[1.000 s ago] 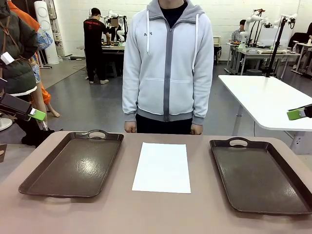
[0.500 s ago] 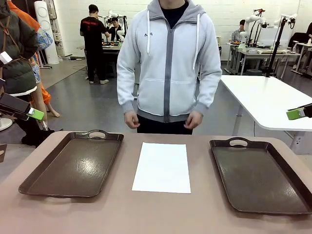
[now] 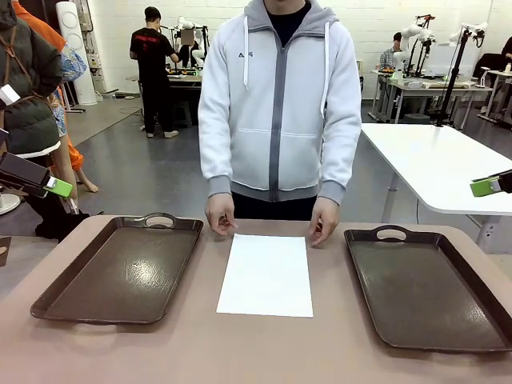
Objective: Sort the A4 documents.
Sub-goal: Receive the A4 Paper.
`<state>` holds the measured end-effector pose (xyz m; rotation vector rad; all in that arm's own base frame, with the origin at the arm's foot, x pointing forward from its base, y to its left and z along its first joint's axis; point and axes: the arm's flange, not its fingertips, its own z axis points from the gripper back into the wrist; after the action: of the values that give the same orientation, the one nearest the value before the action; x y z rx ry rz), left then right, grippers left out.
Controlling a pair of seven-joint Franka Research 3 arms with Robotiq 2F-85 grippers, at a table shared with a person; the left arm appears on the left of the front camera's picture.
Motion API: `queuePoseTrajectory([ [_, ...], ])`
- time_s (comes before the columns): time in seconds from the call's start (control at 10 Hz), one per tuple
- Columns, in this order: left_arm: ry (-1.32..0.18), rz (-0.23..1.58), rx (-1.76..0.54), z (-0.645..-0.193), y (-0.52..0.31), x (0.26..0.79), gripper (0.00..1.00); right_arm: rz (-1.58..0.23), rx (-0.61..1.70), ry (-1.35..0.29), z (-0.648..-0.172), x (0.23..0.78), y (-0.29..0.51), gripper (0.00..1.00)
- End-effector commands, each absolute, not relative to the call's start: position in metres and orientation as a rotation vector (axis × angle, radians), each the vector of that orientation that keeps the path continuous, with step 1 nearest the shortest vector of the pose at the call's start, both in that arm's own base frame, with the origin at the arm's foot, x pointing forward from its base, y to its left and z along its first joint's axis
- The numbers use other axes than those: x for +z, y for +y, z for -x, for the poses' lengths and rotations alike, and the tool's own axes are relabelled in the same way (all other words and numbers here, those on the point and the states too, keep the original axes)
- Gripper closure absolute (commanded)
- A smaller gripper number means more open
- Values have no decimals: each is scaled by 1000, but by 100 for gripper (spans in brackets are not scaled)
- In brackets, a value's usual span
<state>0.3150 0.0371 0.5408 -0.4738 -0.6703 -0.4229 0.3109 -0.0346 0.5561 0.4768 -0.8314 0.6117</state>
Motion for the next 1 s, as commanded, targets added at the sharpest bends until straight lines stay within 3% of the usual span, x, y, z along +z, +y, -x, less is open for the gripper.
queuePoseTrajectory([
  [0.0, -677, 488, -436, -314, 38, 541, 0, -490, 626, -832, -311, 555, -35, 0],
  [0.9, -677, 488, -436, -314, 38, 541, 0, -490, 626, -832, -311, 555, -35, 0],
])
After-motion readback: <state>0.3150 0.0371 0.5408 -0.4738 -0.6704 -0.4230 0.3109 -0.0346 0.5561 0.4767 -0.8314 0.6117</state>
